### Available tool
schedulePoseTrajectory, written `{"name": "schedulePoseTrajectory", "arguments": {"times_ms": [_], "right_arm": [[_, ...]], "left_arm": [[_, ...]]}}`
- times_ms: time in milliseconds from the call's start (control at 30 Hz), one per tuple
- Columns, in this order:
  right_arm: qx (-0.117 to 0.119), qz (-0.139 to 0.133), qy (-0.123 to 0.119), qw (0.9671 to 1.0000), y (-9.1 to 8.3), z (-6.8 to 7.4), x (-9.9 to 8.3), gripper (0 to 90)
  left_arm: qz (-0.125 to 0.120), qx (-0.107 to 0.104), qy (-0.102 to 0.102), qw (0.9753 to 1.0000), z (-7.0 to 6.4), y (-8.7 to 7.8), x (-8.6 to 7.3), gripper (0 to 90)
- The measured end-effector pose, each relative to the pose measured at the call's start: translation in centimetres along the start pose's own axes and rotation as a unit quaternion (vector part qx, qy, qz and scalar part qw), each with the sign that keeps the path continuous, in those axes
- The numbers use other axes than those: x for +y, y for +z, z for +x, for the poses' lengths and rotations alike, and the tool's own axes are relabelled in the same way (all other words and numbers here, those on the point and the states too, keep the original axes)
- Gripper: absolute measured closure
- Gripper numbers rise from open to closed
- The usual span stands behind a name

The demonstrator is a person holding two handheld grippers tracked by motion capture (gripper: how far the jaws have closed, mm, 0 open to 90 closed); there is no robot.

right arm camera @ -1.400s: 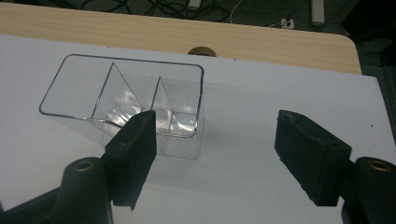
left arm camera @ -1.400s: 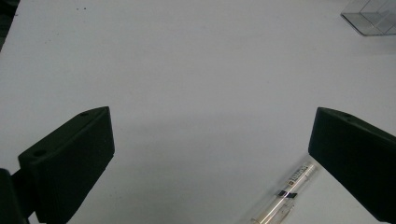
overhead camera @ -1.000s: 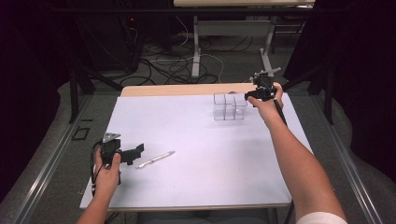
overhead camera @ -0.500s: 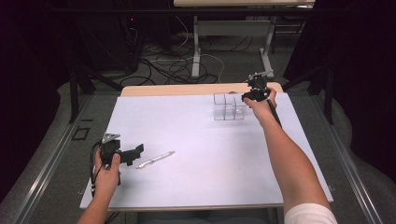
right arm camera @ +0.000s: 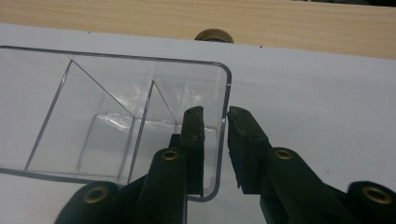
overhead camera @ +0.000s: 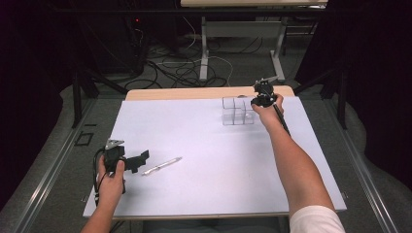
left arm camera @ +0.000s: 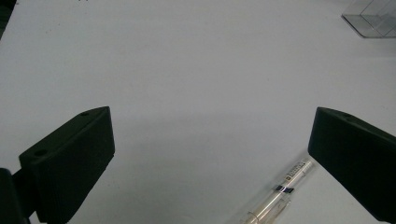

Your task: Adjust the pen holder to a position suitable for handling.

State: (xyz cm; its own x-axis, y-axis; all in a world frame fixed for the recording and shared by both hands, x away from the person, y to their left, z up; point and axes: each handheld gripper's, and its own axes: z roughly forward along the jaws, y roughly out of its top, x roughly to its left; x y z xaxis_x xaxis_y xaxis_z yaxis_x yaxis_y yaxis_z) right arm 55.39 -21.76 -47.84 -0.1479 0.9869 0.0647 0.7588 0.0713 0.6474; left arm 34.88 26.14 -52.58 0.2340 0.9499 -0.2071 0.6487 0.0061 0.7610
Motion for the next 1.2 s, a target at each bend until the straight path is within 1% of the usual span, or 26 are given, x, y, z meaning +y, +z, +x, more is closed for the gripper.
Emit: {"name": "schedulePoseTrajectory", "arguments": {"times_ms": [33, 67, 100, 167, 233, 300, 367, 467, 500, 567, 600, 667, 733, 833, 867, 967, 1033, 1100, 1200], "right_arm": [[-0.003, -0.003, -0.001, 1.0000, 0.1, 0.1, 0.0, 78.3], [-0.005, -0.001, 0.001, 1.0000, 0.0, 0.1, 0.0, 79.3], [-0.007, -0.003, -0.003, 1.0000, 0.1, 0.1, 0.0, 80.3], [-0.015, -0.004, -0.004, 0.9999, 0.2, 0.1, 0.0, 84.4], [-0.018, -0.002, 0.000, 0.9998, 0.2, 0.2, 0.0, 85.8], [-0.023, -0.002, 0.000, 0.9997, 0.1, 0.2, 0.0, 86.5], [-0.024, -0.002, 0.007, 0.9997, 0.1, 0.2, 0.0, 87.0], [-0.020, 0.001, 0.031, 0.9993, 0.0, 0.2, 0.0, 88.0], [-0.018, -0.001, 0.033, 0.9993, 0.0, 0.1, 0.0, 88.1], [-0.018, 0.004, 0.034, 0.9992, -0.1, 0.3, 0.0, 88.6], [-0.022, 0.003, 0.025, 0.9995, -0.1, 0.3, 0.0, 88.7], [-0.025, 0.003, 0.022, 0.9994, -0.2, 0.4, 0.0, 88.8], [-0.027, 0.008, 0.027, 0.9992, -0.3, 0.5, -0.1, 88.9], [-0.030, 0.016, 0.027, 0.9991, -0.7, 0.6, -0.2, 88.8], [-0.029, 0.015, 0.026, 0.9991, -0.8, 0.7, -0.3, 88.8], [-0.030, 0.019, 0.015, 0.9993, -1.4, 1.1, -0.6, 88.8], [-0.026, 0.020, 0.007, 0.9994, -1.8, 1.3, -0.9, 88.8], [-0.017, 0.017, 0.004, 0.9997, -2.1, 1.5, -1.3, 88.6], [-0.013, 0.022, 0.002, 0.9997, -2.7, 1.7, -1.9, 88.6]], "left_arm": [[0.000, 0.000, 0.000, 1.0000, 0.0, 0.0, 0.0, 0.5], [-0.001, 0.000, -0.001, 1.0000, 0.0, 0.0, 0.0, 0.6], [-0.001, 0.000, -0.002, 1.0000, 0.0, 0.0, 0.0, 0.6], [-0.002, -0.001, -0.002, 1.0000, 0.0, -0.1, 0.0, 0.6], [-0.004, -0.002, -0.003, 1.0000, -0.1, 0.0, 0.0, 0.6], [0.000, -0.002, -0.002, 1.0000, -0.1, 0.0, 0.0, 0.6], [0.001, -0.003, -0.002, 1.0000, -0.1, 0.0, -0.1, 0.6], [0.000, -0.003, -0.003, 1.0000, 0.0, 0.0, 0.0, 0.6], [0.000, -0.003, -0.002, 1.0000, 0.0, 0.1, 0.0, 0.6], [0.000, -0.003, -0.001, 1.0000, 0.0, 0.1, -0.1, 0.6], [0.001, -0.002, 0.000, 1.0000, -0.1, 0.1, -0.1, 0.6], [0.003, -0.003, 0.002, 1.0000, -0.1, 0.2, 0.0, 0.6], [0.003, -0.003, 0.003, 1.0000, -0.1, 0.2, 0.0, 0.6], [0.005, -0.004, 0.005, 1.0000, -0.1, 0.2, 0.0, 0.6], [0.002, -0.004, 0.003, 1.0000, -0.2, 0.3, 0.0, 0.6], [0.005, -0.004, 0.006, 1.0000, -0.2, 0.2, 0.1, 0.6], [0.003, -0.006, 0.007, 1.0000, -0.3, 0.2, 0.1, 0.6], [0.002, -0.007, 0.008, 0.9999, -0.4, 0.1, 0.2, 0.6], [0.002, -0.010, 0.010, 0.9999, -0.4, 0.3, 0.2, 0.6]]}}
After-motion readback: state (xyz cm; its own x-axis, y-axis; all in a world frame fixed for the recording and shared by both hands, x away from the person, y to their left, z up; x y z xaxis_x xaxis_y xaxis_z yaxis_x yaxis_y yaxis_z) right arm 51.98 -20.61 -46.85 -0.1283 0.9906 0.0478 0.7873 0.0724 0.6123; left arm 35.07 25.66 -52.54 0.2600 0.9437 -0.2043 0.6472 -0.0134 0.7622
